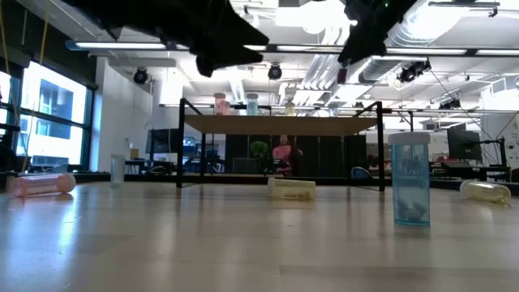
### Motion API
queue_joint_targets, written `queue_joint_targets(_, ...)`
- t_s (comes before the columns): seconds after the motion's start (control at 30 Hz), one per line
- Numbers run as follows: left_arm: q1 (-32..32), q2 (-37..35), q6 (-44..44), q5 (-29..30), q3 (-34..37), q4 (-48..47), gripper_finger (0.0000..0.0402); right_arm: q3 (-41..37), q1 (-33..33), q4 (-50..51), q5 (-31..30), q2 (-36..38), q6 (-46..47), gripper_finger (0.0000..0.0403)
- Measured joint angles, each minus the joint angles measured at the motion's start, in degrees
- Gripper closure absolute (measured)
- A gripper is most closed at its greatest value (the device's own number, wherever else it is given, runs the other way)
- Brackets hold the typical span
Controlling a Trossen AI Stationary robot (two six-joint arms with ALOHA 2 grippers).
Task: Pick and place medicine bottles onto shelf by color
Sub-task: Put the blue medicine bottle on the shelf
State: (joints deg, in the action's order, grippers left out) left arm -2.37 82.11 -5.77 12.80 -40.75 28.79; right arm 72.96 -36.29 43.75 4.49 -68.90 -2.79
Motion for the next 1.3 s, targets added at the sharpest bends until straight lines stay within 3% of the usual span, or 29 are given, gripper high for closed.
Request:
queue_joint_targets(0.23, 0.0, 0.0, -3.2, 0.1, 4.2, 2.4, 0.0181, -4.4, -1.8, -3.7, 0.6, -0.1, 3.4, 0.0299)
queue_joint_targets(0.57, 0.6, 0.0, -5.1, -0.2, 5.4, 2.5, 0.0181, -4.5, -2.0, -6.2, 1.5, -5.2, 5.4, 0.0299)
queue_joint_targets(1.3, 0.5, 0.0, -4.6, -0.1, 5.4, 2.5, 0.0181, -0.2, -1.9, 3.2, 0.0, -7.4, 5.3, 0.0299)
